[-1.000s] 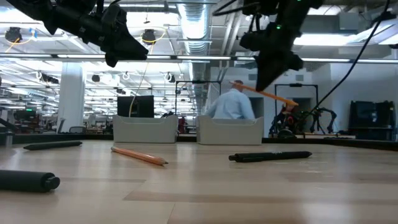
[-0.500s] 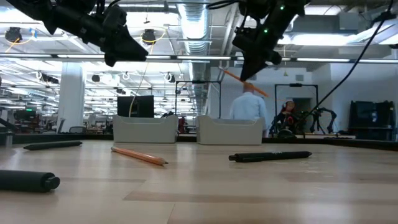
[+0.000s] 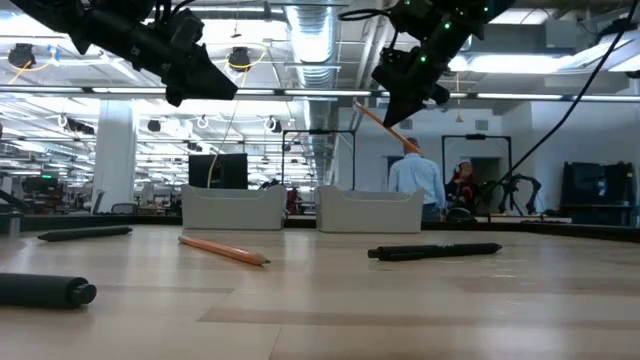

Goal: Sort pens & pencils
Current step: Put the right pencil into the right gray bin

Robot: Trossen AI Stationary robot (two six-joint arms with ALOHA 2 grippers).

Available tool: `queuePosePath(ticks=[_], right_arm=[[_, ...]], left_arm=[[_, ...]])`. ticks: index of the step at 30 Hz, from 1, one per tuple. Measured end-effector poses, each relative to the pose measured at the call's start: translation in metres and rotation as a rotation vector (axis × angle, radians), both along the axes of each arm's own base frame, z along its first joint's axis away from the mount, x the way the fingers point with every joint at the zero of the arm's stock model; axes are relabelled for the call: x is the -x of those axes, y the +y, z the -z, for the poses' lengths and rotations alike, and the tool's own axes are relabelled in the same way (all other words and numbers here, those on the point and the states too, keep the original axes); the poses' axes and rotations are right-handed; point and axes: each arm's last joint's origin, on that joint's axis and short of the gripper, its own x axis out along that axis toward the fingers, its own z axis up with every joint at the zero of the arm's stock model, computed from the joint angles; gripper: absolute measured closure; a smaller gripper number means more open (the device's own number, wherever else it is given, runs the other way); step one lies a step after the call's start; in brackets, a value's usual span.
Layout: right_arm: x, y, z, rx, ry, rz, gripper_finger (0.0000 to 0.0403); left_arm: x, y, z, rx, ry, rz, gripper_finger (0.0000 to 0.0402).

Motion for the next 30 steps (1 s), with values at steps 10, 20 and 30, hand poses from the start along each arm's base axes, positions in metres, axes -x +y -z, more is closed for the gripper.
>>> queuePosePath(ticks=[10, 20, 30], right_arm=[[-0.018, -0.016, 0.013, 0.024, -0.035, -0.026, 0.0355], [-0.058, -0.034, 0.053, -0.013, 0.228, -0.132, 0.0355], [-0.07, -0.044, 0.075, -0.071, 0.416, -0.195, 0.0355]], left_arm=[[0.0, 0.0, 0.0, -0.001, -0.001, -0.002, 0.0287], [0.0, 0.0, 0.0, -0.001, 0.0, -0.003, 0.0287], [0.001, 0.001, 0.002, -0.01, 0.032, 0.0, 0.0287]])
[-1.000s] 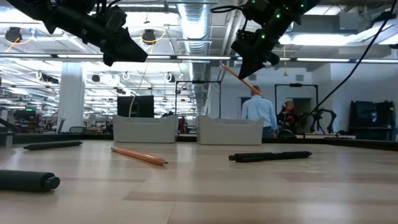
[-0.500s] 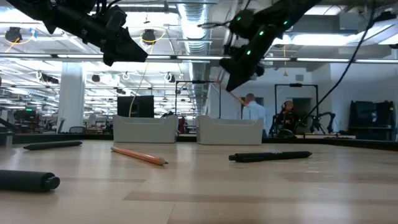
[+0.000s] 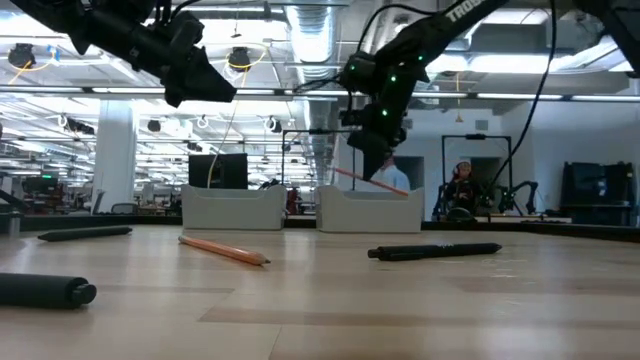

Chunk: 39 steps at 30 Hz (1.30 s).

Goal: Sort pens & pencils
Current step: Put the right pencil into the right gray bin

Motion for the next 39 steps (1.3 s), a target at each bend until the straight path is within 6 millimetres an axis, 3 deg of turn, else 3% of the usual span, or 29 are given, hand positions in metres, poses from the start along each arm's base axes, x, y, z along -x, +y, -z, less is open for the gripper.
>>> queuePosePath(ticks=[14, 23, 39], right_arm=[[0.005, 0.001, 0.008, -0.065, 0.046, 0.027, 0.0355], [0.006, 0.002, 0.024, -0.114, 0.119, 0.031, 0.0355], [0.004, 0.004, 0.021, -0.098, 0.103, 0.019, 0.0351]], left_arm=[[0.0, 0.001, 0.004, -0.008, 0.039, -0.012, 0.0287], [0.0, 0.001, 0.004, -0.004, 0.039, -0.015, 0.0287], [0.001, 0.001, 0.004, 0.003, 0.04, -0.017, 0.0287]])
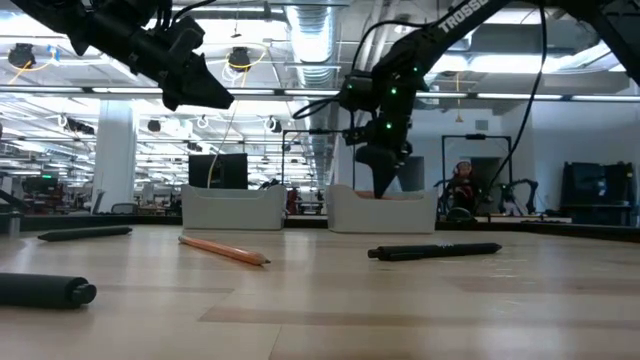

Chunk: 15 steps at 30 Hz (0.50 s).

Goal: Sort pens & pencils
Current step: Put the right pencil into the right gray bin, then put the pencil into the right gray bin

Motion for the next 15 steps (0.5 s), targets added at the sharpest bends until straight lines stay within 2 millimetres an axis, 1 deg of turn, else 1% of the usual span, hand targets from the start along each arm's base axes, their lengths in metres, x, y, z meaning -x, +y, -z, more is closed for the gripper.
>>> queuePosePath(ticks=[10, 15], right_arm=[[0.0001, 0.0, 0.0, 0.0, 0.001, 0.0, 0.0319], [0.0, 0.0002, 0.0, 0.0, 0.0, 0.0, 0.0315]], left_arm=[[0.0, 0.0, 0.0, 0.0, 0.0, 0.0, 0.0287], [0.0, 0.0, 0.0, 0.0, 0.0, 0.0, 0.0287]])
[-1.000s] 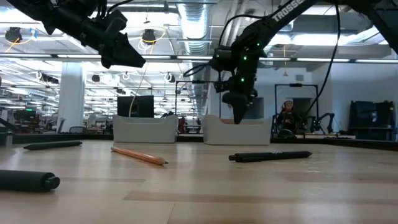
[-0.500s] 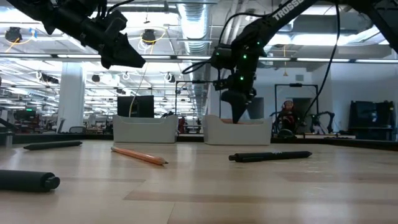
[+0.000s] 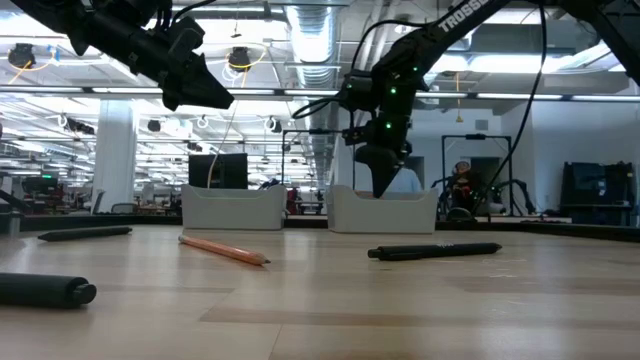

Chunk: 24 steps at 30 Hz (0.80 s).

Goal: Sort pens & pencils
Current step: Put the pencil into the right gray bin

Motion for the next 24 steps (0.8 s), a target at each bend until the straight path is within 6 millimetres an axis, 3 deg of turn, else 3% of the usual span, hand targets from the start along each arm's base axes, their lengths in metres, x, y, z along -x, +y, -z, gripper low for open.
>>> queuePosePath(ticks=[13, 24], right_arm=[[0.002, 0.001, -0.007, 0.009, -0.021, 0.026, 0.0315], [0.002, 0.006, -0.085, 0.105, -0.236, 0.038, 0.0315]], left_arm=[[0.0, 0.0, 0.0, 0.0, 0.0, 0.0, 0.0287], [0.0, 0.0, 0.0, 0.0, -0.001, 0.001, 0.0287]])
